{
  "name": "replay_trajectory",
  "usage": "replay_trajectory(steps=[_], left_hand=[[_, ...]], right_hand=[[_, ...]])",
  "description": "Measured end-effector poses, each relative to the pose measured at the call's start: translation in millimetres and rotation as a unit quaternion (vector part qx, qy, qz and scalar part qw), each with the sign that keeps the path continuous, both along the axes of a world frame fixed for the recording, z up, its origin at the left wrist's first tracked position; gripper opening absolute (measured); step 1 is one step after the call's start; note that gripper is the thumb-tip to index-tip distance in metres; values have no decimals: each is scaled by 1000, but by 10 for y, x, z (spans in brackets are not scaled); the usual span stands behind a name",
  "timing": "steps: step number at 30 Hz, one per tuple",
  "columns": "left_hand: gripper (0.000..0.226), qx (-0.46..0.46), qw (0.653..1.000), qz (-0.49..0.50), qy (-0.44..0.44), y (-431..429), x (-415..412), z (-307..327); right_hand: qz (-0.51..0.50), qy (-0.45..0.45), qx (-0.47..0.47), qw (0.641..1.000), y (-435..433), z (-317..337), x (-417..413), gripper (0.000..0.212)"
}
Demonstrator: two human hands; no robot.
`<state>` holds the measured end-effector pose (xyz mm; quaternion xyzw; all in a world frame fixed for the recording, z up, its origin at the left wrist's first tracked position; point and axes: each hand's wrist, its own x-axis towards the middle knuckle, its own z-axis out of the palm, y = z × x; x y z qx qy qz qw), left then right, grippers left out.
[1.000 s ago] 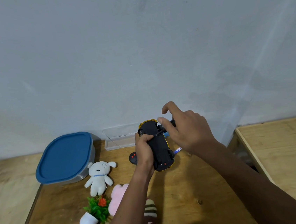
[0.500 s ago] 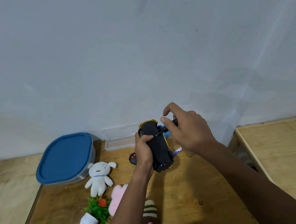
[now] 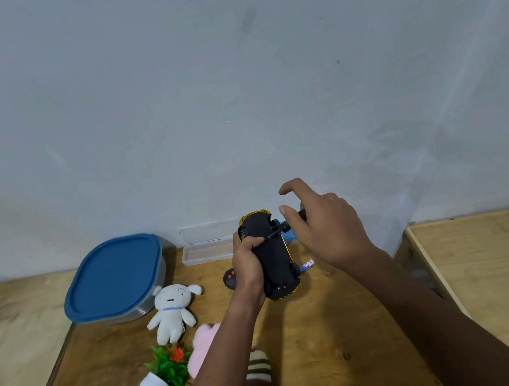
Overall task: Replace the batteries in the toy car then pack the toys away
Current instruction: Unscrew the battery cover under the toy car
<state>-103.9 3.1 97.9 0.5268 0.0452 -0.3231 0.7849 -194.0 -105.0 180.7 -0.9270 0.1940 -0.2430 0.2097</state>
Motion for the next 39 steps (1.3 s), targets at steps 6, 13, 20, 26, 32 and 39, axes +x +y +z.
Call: replay_trajectory(steps=[6,13,20,26,32,39], left_hand=[[40,7,1000,-1,-8,-10,-11,29],[38,12,1000,-2,-19,-13,7,15],[41,8,1000,-9,-16,-27,22,38],[43,15,1000,-11,-12,-11,11,6],[45,24,999,2,-31,-14,37,12],[34,15,999,-8,-41,6,19,-26]], right_hand=[[40,5,34,999,33,58,-33,38],[-1,-1,9,1000,-16,27,4,17],[10,-1,45,999,5,52,-15,45],[-21,8,0,1000,-40,-21,10,26],[22,-8,40,999,0,1,-5,47],[8,11,-30,999,-17,-20,-20,35]])
